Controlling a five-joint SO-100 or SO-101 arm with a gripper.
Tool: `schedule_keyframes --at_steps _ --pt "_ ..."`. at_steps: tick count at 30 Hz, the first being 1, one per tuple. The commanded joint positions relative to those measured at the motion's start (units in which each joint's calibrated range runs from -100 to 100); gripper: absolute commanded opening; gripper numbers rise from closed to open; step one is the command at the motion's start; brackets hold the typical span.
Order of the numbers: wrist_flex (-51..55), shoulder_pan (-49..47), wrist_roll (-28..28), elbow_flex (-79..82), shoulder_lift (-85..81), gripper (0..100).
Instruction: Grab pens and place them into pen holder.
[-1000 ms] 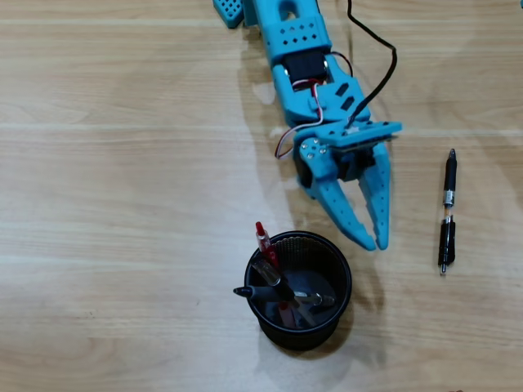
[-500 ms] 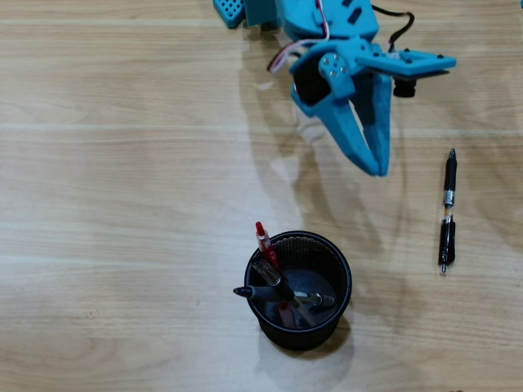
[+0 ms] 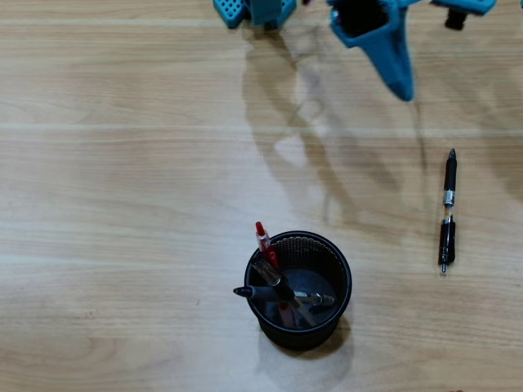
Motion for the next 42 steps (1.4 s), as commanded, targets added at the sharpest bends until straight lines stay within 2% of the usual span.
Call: schedule_keyframes --at_steps 1,9,13,22,28,35,42 --pt "-1.7 -3.8 -0.1 -2.7 2.4 2" --pt "-9.1 -12.9 -5.2 -13.3 18.0 2" --pt "-15.2 -14.4 -8.2 -19.2 24.9 2" --pt "-16.8 -9.9 -26.2 -22.6 31.1 2" --pt "-4.9 -6.6 -30.6 -23.6 32.5 2" --pt "11.4 -3.6 -30.8 -32.2 36.5 2" --pt "12.7 -4.2 -31.0 -43.7 44.9 2"
